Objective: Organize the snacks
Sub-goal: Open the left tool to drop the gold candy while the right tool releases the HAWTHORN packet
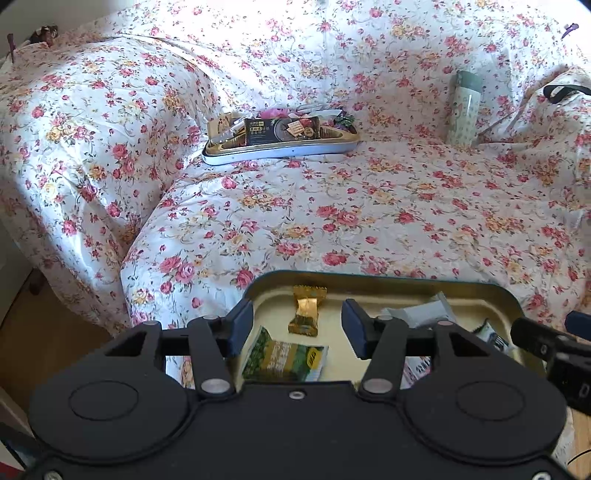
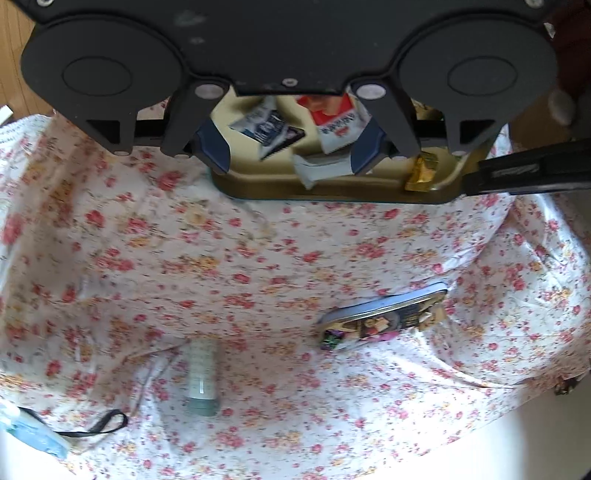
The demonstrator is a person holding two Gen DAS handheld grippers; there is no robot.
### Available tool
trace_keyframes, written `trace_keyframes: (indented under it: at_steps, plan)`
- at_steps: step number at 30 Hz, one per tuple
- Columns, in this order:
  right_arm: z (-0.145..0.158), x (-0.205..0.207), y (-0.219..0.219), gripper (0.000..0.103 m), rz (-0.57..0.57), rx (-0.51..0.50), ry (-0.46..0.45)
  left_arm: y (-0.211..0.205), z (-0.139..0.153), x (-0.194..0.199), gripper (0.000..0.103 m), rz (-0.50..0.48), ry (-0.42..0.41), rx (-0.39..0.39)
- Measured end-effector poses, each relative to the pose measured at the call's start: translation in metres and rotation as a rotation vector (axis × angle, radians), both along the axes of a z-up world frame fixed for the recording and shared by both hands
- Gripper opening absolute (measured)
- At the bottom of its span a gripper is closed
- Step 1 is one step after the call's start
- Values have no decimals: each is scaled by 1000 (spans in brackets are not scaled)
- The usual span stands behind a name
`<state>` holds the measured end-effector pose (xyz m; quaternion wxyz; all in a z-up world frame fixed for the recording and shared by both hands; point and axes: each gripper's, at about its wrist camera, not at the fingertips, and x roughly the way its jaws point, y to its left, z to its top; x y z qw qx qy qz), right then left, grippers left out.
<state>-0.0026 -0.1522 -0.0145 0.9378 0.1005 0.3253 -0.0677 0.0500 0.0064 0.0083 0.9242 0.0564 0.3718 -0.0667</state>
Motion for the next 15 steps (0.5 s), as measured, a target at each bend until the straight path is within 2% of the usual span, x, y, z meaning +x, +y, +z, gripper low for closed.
trace_keyframes:
  at_steps: [6, 10, 15]
  plan:
    - [-7, -8, 0, 86, -23, -20, 27, 2, -4, -15, 61, -21, 22, -15]
    - [-13, -12, 2, 86, -24, -22, 47, 1, -8, -25, 71, -28, 15, -13]
    - [-16, -13, 5, 87, -21, -32, 61, 0, -12, -32, 71, -26, 12, -6]
